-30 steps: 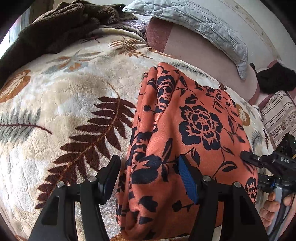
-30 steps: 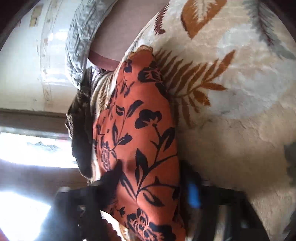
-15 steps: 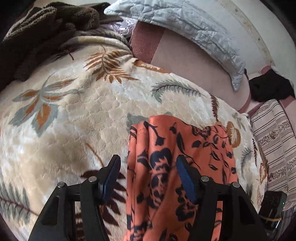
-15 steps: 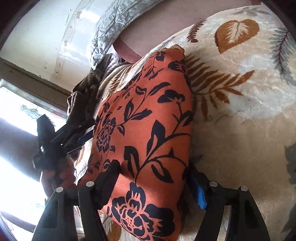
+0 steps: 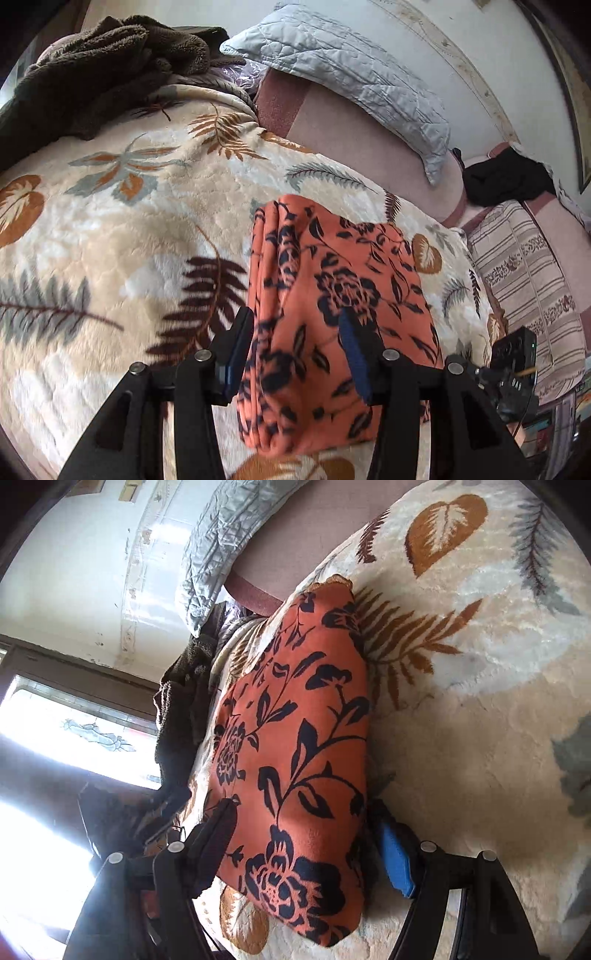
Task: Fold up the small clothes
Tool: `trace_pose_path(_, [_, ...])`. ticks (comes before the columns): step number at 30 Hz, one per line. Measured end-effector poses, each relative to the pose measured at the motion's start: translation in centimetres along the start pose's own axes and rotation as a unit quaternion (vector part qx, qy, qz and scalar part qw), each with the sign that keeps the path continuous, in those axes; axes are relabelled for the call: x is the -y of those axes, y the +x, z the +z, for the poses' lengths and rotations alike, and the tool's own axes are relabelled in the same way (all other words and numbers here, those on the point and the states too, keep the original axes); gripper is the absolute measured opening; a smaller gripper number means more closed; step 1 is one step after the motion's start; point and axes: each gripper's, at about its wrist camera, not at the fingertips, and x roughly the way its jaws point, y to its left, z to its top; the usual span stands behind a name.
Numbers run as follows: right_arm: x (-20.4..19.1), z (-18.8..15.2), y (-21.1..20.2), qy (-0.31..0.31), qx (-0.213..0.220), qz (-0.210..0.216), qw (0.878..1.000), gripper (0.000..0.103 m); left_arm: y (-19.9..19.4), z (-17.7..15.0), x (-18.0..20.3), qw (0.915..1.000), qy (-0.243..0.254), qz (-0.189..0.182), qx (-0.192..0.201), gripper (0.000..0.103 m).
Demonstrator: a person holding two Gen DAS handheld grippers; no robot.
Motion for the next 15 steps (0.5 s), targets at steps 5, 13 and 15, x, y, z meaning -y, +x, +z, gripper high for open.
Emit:
trace_pose_path(5, [-0.7,-2.3,-1.7,0.017,-0.006,-0.007,1.0,0.076,2.2,-4.3,-1.9,0.9968,-0.039,0.028,-0.063,0.041])
trace_pose_path(13, [-2.3,-4.1,-4.4,0.007,-0.003,-0.046,0.999,0.077,-1.0,-5.2,-3.2,0.9939,-0.099,-0.045,-0.022,0.038])
trace_pose_path(15, [-2.5,-4.1,-4.8,0.013,-0.001,-0.043,0.999,0.077,-1.8,-5.1,-3.1,0.9946,-0.095,-0.042,-0.009,0.039])
